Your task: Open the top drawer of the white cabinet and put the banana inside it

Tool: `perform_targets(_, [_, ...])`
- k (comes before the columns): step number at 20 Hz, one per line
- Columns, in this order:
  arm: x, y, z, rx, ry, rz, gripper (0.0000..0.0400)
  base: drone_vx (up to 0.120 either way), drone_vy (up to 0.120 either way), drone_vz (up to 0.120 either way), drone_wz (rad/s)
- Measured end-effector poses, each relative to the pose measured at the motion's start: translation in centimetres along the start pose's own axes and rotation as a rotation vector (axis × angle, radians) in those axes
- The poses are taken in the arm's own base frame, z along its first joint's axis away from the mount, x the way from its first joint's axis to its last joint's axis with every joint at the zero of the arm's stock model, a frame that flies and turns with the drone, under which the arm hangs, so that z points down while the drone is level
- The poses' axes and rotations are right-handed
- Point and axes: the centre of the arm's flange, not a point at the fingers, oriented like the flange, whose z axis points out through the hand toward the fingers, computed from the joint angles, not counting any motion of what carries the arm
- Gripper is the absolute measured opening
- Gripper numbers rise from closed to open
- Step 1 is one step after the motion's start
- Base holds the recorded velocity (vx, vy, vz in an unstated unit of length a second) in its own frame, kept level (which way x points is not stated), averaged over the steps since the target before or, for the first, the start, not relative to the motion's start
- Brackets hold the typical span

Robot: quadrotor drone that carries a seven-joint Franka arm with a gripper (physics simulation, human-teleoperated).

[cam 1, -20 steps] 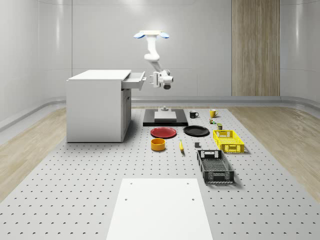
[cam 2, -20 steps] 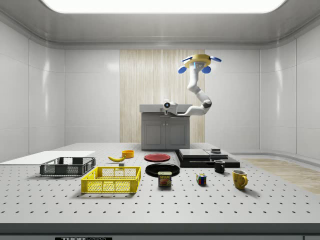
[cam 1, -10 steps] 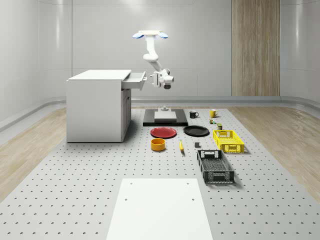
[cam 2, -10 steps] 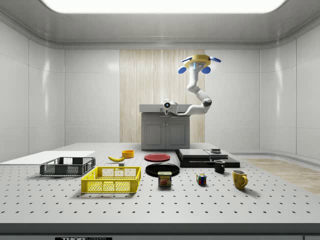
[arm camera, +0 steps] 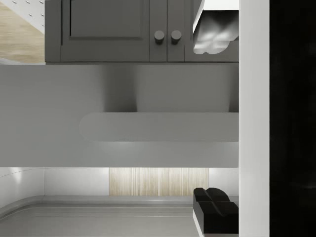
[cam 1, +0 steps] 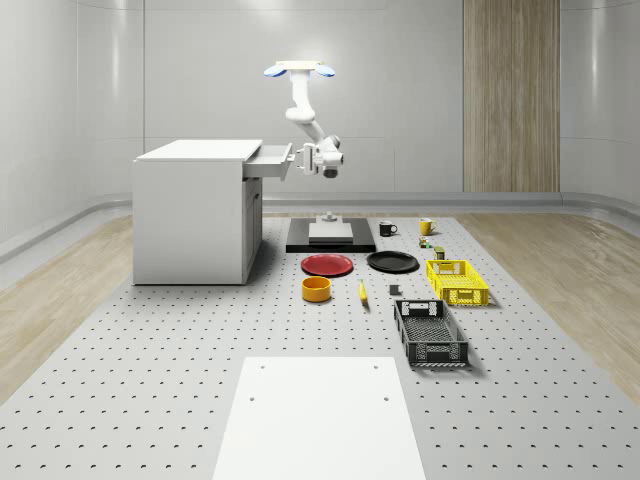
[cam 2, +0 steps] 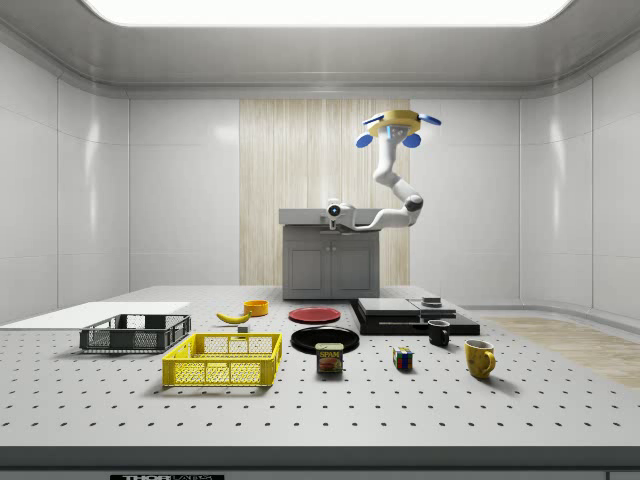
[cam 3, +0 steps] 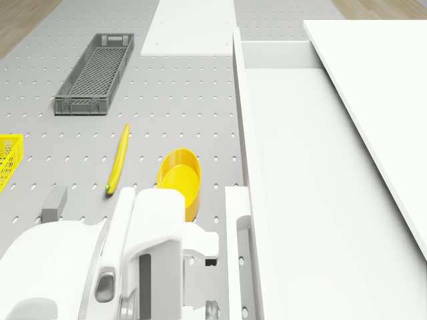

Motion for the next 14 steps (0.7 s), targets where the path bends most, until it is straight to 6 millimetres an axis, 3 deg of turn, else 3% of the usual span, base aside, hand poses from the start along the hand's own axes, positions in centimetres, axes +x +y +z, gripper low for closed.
perform_targets(14, [0.0,0.0,1.4,0.000,0.000,0.000,0.0400,0.000,0.000,0.000,0.000])
